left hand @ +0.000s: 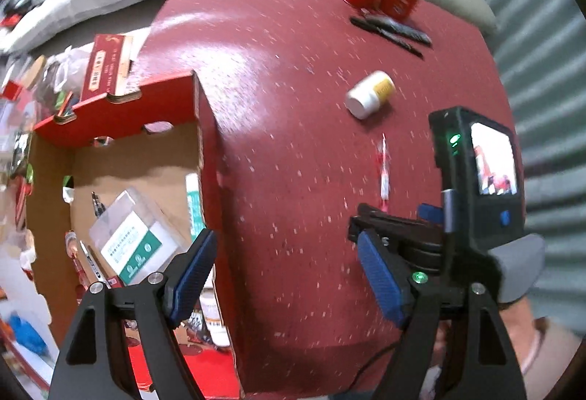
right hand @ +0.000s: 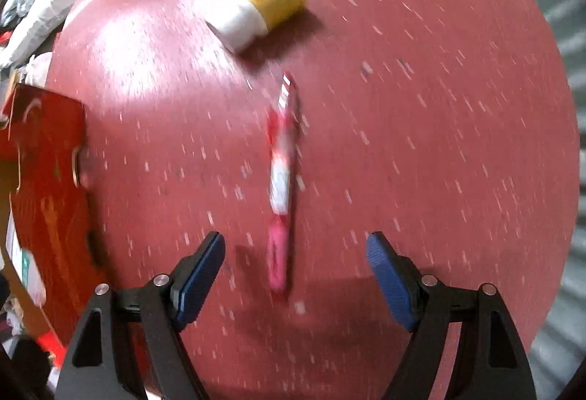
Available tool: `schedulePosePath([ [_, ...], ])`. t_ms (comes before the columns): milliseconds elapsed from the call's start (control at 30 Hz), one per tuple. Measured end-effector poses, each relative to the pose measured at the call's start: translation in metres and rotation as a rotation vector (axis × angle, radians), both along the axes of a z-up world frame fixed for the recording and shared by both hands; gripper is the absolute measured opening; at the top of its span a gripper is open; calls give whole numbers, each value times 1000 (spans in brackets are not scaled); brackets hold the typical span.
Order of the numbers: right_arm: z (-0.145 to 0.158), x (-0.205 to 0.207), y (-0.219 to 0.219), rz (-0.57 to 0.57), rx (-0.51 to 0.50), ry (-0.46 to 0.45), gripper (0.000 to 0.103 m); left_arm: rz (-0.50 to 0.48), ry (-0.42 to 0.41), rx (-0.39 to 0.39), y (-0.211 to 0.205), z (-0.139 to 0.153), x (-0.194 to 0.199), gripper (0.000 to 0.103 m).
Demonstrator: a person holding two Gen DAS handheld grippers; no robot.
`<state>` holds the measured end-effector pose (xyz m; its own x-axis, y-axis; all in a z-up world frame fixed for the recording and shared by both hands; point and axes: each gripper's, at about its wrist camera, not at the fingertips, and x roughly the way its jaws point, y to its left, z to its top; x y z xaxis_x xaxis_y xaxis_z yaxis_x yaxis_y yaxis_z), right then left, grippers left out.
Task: Organize rigid objects
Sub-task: 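Move both tools back over the red pen and white-yellow bottle, then close right tool on the red pen while left tool grasps the white-yellow bottle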
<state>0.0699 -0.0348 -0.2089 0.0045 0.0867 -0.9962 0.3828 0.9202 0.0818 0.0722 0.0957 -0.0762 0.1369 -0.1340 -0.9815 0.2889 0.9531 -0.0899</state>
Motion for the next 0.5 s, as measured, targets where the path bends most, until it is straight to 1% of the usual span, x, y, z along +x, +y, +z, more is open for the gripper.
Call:
schedulePosePath([
  [100,-4,15,7,61,-27,-22,81,64,-6,-7,5,3,10,82],
  [200,-4,20,21,127,-64,-34,80,105,-9,-11,5,7,17,82],
  [233,-2,19,24,144,-68,-44,76,107,-11,-5,2,7,19,82],
  [267,-1,18,23,157,-72,-56,66,101,-8,-1,-3,7,22,82],
  [300,2,14,23,168,-75,-69,60,91,-7,2,-11,7,25,82],
  [333,5,10,24,180,-76,-77,46,77,-14,9,-19,7,28,82],
  [367,8,3,23,194,-80,-84,28,52,-33,23,-31,7,31,82],
  [433,9,-5,14,202,-70,-81,21,0,-61,49,-53,5,37,82],
  [467,6,-20,10,201,-70,-80,18,-25,-75,65,-65,2,40,82],
  [500,5,-26,2,189,-65,-75,15,-49,-82,51,-73,1,42,84],
])
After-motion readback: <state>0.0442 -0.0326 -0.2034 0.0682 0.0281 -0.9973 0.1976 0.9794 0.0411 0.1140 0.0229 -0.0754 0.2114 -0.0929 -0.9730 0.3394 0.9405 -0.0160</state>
